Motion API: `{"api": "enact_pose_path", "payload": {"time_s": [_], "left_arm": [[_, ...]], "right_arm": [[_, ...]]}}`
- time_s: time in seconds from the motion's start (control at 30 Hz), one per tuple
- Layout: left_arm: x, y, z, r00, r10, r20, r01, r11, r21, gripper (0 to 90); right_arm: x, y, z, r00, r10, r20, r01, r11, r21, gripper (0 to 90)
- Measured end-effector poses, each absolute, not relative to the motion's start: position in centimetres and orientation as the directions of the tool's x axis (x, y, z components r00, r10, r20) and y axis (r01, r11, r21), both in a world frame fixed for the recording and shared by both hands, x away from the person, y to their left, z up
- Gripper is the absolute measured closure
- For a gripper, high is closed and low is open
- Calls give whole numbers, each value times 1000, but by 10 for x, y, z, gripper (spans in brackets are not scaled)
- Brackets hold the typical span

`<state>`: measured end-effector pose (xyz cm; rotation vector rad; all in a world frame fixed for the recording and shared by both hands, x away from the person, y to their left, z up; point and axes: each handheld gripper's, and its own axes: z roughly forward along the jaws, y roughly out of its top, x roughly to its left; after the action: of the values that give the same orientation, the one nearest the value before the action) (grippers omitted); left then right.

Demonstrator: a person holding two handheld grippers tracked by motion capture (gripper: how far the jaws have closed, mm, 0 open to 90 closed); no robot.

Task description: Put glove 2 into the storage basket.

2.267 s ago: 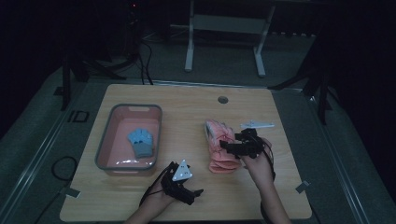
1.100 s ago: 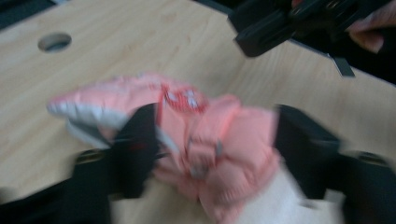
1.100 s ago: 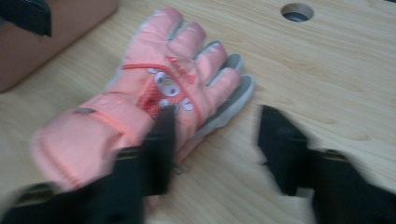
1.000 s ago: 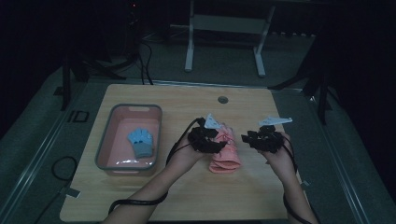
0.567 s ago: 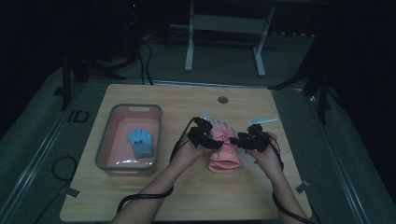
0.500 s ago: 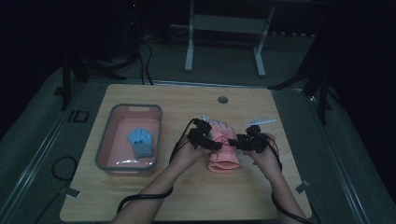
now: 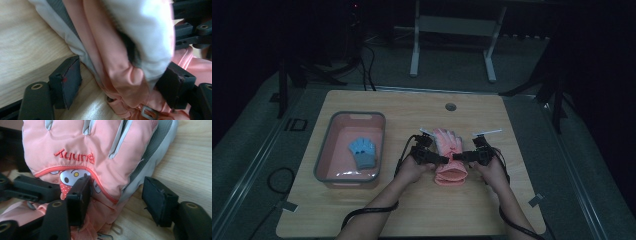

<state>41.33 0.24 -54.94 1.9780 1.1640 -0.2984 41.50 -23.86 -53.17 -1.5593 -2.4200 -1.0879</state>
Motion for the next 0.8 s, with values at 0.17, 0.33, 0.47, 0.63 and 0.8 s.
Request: {"api": "enact_pose_path", "payload": {"time_s": [0.17, 0.33, 0.47, 0.63, 0.8], "left_arm": [[413, 2, -549, 561, 604, -566, 809, -254, 531, 408], [412, 4, -547, 567, 591, -574, 805, -249, 539, 556], [412, 5, -541, 572, 584, -576, 805, -264, 532, 626], [410, 9, -526, 590, 577, -564, 792, -282, 541, 644], [406, 16, -503, 616, 575, -539, 768, -284, 574, 649]], "right_arm": [[417, -239, -535, -485, 745, 458, 830, 228, 509, 535], [412, -236, -533, -505, 742, 440, 810, 232, 539, 675], [407, -233, -528, -507, 749, 426, 800, 226, 556, 744], [403, -233, -518, -511, 738, 440, 793, 206, 574, 756], [396, -224, -495, -534, 747, 397, 759, 215, 615, 756]]}}
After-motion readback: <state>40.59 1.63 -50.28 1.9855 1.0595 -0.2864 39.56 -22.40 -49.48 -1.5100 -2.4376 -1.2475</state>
